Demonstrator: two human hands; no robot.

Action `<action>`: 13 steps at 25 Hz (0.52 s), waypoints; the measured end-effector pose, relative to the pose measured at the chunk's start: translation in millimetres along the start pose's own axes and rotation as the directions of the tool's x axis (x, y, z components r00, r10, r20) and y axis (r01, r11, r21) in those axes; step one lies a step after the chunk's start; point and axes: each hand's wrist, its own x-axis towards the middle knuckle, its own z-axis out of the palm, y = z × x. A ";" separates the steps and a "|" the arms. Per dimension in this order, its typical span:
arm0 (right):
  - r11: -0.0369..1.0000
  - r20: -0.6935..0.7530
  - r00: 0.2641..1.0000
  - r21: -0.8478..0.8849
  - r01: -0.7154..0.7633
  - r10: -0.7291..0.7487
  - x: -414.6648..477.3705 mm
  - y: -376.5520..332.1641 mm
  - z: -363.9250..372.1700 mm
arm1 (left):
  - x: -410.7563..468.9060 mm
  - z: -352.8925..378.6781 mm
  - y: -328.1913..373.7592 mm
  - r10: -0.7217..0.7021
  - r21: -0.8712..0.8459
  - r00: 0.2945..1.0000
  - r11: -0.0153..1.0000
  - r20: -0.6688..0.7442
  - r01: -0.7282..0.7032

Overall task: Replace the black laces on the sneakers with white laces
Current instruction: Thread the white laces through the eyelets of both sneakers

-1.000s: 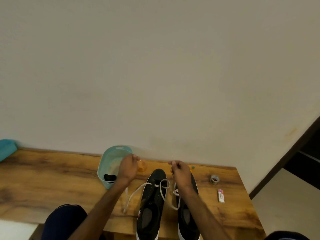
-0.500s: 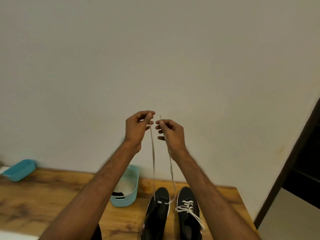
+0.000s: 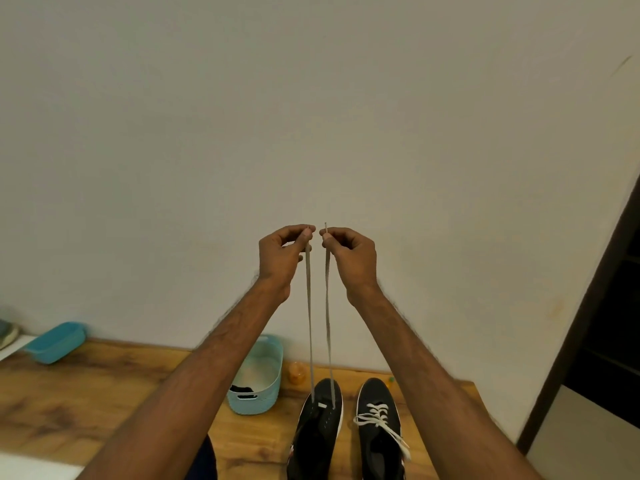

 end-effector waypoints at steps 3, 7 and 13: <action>1.000 -0.002 1.000 -0.029 0.007 -0.007 -0.7 -0.4 0.0 | 5.8 -2.0 2.1 -0.020 -0.016 1.000 1.000 -0.019 0.020; 0.999 -0.008 1.000 -0.045 -0.014 0.013 -1.1 3.1 -2.9 | 7.3 -6.6 -3.0 -0.044 -0.076 0.999 0.996 -0.020 0.043; 0.970 0.020 0.971 -0.039 -0.239 0.240 -27.7 80.8 -33.0 | -7.0 -30.9 -118.9 -0.086 0.268 0.996 0.960 -0.019 0.087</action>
